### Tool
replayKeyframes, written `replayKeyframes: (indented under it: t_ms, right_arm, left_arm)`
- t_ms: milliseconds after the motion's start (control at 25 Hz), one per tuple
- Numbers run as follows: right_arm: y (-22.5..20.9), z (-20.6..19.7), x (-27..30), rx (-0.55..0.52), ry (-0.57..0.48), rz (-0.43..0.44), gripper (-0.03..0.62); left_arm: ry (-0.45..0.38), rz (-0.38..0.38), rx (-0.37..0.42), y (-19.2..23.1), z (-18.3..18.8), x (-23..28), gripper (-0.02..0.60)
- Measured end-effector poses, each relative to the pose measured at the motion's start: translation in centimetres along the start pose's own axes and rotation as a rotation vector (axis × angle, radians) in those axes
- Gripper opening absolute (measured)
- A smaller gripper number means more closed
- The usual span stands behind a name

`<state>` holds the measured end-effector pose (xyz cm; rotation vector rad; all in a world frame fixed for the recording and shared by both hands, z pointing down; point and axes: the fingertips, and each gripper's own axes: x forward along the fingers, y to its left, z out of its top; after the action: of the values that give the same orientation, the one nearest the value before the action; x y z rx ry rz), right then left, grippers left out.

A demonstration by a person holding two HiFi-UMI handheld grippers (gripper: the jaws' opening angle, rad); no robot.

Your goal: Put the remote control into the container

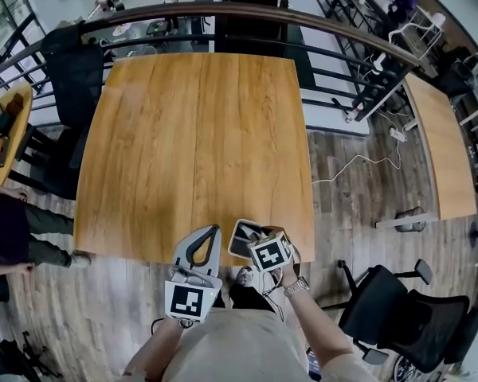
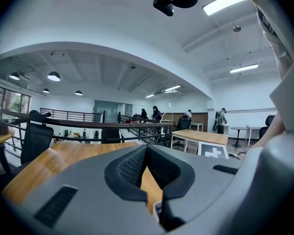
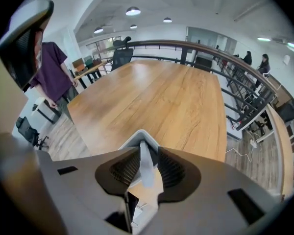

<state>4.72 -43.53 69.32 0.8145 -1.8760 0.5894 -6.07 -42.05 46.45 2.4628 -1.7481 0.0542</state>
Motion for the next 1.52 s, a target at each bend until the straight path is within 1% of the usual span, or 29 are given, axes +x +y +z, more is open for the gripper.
replayKeyframes:
  t_ms: [80, 200, 240, 280, 320, 360, 440, 520, 600, 720, 760, 800, 880, 1000, 1120, 1280, 1520]
  right_arm:
    - [-0.3, 1.1, -1.1, 0.014, -0.063, -0.016, 0.120]
    - [-0.6, 2.6, -3.5, 0.046, -0.155, -0.014, 0.120]
    - [-0.8, 3.1, -4.4, 0.058, -0.189, -0.013, 0.112]
    - [-0.9, 3.4, -5.5, 0.071, -0.229, -0.009, 0.072]
    - [-0.8, 3.8, -6.7, 0.088, -0.273, 0.003, 0.028]
    - [-0.5, 4.1, -7.9, 0.110, -0.323, 0.024, 0.018]
    - [0.2, 5.1, -10.6, 0.162, -0.436, 0.069, 0.017]
    - [0.5, 6.2, -13.6, 0.195, -0.563, 0.074, 0.016]
    - [0.7, 7.2, -16.8, 0.208, -0.689, 0.048, 0.017]
    - [1.3, 7.8, -21.3, 0.210, -0.873, -0.016, 0.017]
    - [1.4, 7.8, -22.4, 0.196, -0.916, -0.050, 0.017]
    - [1.5, 7.7, -23.3, 0.181, -0.947, -0.088, 0.017]
    - [1.6, 7.1, -24.6, 0.163, -0.992, -0.147, 0.017]
    - [1.9, 6.3, -25.2, 0.151, -1.028, -0.186, 0.017]
    - [2.4, 6.0, -25.3, 0.165, -1.037, -0.201, 0.017]
    - [3.0, 6.3, -25.3, 0.130, -1.034, -0.222, 0.016]
    - [2.8, 5.5, -25.9, 0.126, -1.027, -0.229, 0.017]
  left_arm:
    - [0.006, -0.014, 0.009, -0.2, -0.3, 0.2, 0.003]
    - [0.013, -0.029, 0.009, -0.5, -0.8, 0.6, 0.003]
    - [0.012, -0.032, 0.008, -0.7, -0.8, 0.6, 0.003]
    - [0.010, -0.036, 0.007, -0.9, -0.8, 0.6, 0.003]
    - [0.009, -0.040, 0.008, -1.1, -0.7, 0.6, 0.004]
    - [0.009, -0.045, 0.010, -1.3, -0.6, 0.6, 0.003]
    - [0.010, -0.055, 0.017, -1.7, -0.6, 0.5, 0.003]
    - [0.004, -0.066, 0.023, -2.1, -0.3, 0.6, 0.003]
    - [0.000, -0.078, 0.026, -2.6, 0.0, 0.7, 0.003]
    - [0.056, -0.094, 0.060, -3.3, -0.4, 0.7, 0.003]
    - [0.053, -0.095, 0.062, -3.5, -0.2, 0.7, 0.004]
    - [0.025, -0.094, 0.052, -3.7, 0.2, 0.8, 0.003]
    - [-0.022, -0.098, 0.036, -4.3, 1.1, 0.8, 0.003]
    - [-0.032, -0.112, 0.039, -5.1, 1.5, 0.5, 0.003]
    - [-0.021, -0.114, 0.035, -5.2, 1.2, -0.1, 0.003]
    - [-0.018, -0.116, 0.028, -5.0, 0.9, -0.6, 0.003]
    - [-0.027, -0.123, 0.033, -5.6, 1.3, -0.9, 0.003]
